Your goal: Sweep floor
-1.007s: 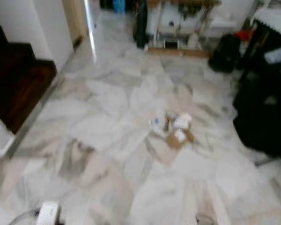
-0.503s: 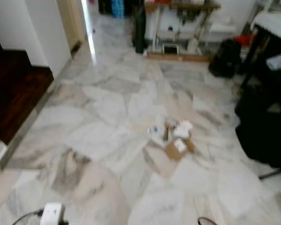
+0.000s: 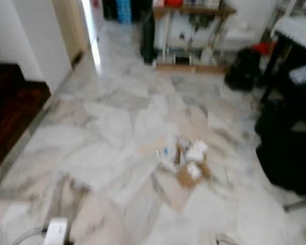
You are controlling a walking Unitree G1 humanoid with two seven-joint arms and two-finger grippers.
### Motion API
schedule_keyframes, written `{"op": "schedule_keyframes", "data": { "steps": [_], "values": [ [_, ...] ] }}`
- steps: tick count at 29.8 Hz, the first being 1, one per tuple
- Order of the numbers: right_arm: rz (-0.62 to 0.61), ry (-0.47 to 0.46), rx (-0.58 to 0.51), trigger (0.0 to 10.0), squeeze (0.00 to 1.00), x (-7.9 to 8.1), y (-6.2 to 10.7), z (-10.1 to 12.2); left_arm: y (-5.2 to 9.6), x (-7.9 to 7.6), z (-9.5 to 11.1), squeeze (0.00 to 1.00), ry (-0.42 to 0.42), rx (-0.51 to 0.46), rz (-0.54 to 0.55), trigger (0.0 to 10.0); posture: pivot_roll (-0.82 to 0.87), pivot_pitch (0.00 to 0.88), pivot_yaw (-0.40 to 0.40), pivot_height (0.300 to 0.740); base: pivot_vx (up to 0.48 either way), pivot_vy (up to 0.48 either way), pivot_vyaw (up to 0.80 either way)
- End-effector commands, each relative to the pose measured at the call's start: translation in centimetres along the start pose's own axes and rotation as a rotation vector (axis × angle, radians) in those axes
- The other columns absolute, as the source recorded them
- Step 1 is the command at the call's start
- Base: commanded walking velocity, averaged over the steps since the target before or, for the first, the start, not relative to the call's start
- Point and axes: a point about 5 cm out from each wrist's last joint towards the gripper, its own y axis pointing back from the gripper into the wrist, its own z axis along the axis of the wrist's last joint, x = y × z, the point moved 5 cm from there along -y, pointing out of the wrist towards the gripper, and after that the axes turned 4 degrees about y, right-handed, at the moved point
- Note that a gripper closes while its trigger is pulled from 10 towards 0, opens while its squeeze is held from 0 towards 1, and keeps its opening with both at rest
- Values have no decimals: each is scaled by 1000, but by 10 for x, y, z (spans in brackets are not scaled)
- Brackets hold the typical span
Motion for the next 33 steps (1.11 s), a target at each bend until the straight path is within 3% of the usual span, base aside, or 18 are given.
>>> {"op": "schedule_keyframes", "data": {
  "steps": [1,22,33],
  "values": [
    [-30,-15,10,10000,0,-11,4,-6,-2,-9,6,0,4,-14,-21,10000,-31,0,-44,740,300,0,0],
    [-30,-18,10,10000,0,-10,4,-6,0,-6,-4,0,5,22,-14,10000,-31,0,-41,740,300,0,0],
    [-26,-5,9,10000,0,-11,5,-6,0,-7,-5,0,13,17,-17,10000,-32,0,-44,740,0,0,0]
  ]
}}
